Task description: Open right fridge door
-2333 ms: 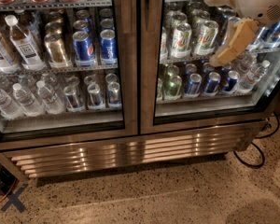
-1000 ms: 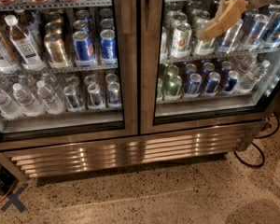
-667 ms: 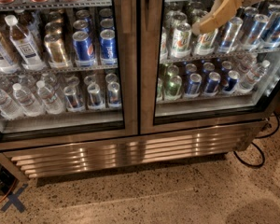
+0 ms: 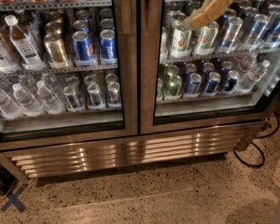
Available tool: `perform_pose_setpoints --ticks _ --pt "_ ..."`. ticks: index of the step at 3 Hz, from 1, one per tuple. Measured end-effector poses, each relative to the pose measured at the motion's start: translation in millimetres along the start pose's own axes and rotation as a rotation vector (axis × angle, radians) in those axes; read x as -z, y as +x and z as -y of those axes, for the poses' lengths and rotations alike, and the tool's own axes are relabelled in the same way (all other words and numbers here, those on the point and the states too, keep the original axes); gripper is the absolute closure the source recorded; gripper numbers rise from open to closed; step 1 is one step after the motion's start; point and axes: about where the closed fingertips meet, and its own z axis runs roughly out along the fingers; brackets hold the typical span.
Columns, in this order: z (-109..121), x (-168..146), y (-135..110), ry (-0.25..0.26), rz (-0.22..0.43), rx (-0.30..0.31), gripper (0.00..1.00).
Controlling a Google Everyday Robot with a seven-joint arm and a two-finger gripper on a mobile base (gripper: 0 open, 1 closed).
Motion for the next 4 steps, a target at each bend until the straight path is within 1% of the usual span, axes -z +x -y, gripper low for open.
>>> perform_pose_setpoints --ticks 1,2,3,4 --pt "2.8 -4.3 -3.5 -0.012 0.007 0.010 0.16" --pt "8.2 -9.3 -8.7 -0.019 0.016 0.025 0.17" --pt "13.2 -13.0 -13.4 -0.022 0.025 0.037 0.19" --pt "17.2 -16.5 -17.4 -0.026 0.031 0.048 0.23"
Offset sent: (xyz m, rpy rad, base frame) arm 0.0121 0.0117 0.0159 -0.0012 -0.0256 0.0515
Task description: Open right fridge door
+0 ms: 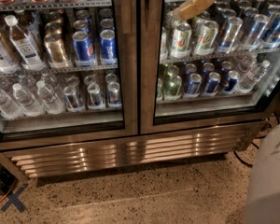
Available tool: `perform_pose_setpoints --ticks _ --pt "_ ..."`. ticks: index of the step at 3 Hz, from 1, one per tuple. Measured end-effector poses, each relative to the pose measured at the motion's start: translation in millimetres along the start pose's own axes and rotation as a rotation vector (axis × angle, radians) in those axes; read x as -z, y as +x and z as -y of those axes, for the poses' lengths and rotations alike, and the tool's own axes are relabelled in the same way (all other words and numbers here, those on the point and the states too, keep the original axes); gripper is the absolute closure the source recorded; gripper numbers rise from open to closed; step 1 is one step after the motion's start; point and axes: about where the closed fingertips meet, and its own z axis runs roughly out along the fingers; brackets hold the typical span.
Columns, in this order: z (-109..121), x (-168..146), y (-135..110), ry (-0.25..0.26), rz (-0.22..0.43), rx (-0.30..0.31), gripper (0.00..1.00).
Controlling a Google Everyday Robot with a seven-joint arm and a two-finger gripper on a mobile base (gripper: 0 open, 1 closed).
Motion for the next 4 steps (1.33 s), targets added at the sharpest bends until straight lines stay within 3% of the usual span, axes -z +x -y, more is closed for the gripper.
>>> perform_pose_setpoints --ticks 4 --pt "6.7 -30.8 -17.0 -0.066 0.028 0.032 0.26"
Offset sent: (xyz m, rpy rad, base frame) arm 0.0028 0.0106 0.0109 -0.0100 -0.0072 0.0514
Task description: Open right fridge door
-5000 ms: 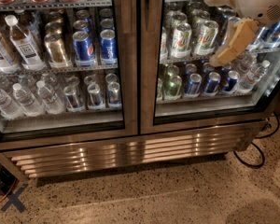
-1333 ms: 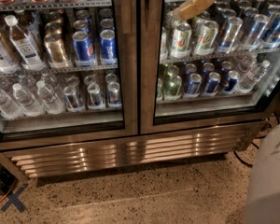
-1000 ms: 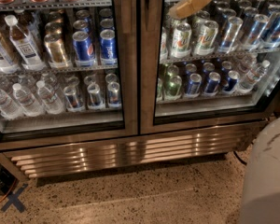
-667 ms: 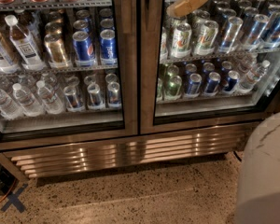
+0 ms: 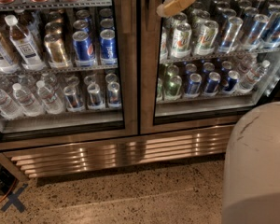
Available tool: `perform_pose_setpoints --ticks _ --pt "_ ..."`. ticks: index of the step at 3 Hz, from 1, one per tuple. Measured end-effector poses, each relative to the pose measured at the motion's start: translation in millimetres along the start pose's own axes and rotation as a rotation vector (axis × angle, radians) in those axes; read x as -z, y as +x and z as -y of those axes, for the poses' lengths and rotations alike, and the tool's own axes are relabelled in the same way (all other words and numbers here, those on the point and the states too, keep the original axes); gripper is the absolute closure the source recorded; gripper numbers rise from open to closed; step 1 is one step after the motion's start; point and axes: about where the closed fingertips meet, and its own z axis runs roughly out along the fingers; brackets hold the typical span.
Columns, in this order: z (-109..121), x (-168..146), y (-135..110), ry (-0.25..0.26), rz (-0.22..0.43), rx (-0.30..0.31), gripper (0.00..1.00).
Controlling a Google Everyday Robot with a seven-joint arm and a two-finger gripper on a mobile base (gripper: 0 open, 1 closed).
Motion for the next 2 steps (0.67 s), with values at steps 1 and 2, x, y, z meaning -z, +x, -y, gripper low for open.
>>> perform_pose_setpoints --ticks 1,2 --pt "-2.5 -16.3 -5.4 -0.043 0.014 0.005 0.26" --pt "-3.8 -15.4 -4.8 -0.051 0.017 0.006 0.42"
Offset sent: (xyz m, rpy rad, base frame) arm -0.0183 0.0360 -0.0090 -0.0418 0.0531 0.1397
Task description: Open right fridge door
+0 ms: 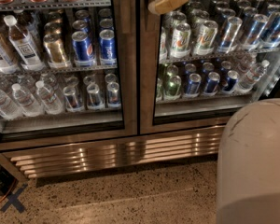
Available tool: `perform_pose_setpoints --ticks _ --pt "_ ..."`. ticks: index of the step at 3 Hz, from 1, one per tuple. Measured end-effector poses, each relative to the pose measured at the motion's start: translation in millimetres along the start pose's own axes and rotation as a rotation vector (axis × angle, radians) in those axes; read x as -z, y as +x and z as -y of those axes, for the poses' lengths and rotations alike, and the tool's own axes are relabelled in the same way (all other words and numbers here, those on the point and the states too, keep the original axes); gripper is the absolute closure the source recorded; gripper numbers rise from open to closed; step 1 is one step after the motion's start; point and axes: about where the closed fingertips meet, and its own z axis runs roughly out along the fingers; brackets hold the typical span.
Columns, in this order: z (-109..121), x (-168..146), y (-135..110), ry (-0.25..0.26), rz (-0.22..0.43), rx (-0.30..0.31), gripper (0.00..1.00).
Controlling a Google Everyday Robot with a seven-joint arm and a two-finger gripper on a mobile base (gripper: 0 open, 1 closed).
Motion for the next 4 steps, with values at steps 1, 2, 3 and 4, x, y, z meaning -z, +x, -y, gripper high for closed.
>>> perform_pose_setpoints --ticks 1,2,3,4 --pt "0.0 0.1 0.0 0.000 0.000 0.000 0.67" --pt "0.0 0.1 0.0 0.000 0.000 0.000 0.90" --pt "0.0 0.1 0.0 0.000 0.000 0.000 1.00" --pt "4.5 4.7 2.9 0.000 0.000 0.000 1.00"
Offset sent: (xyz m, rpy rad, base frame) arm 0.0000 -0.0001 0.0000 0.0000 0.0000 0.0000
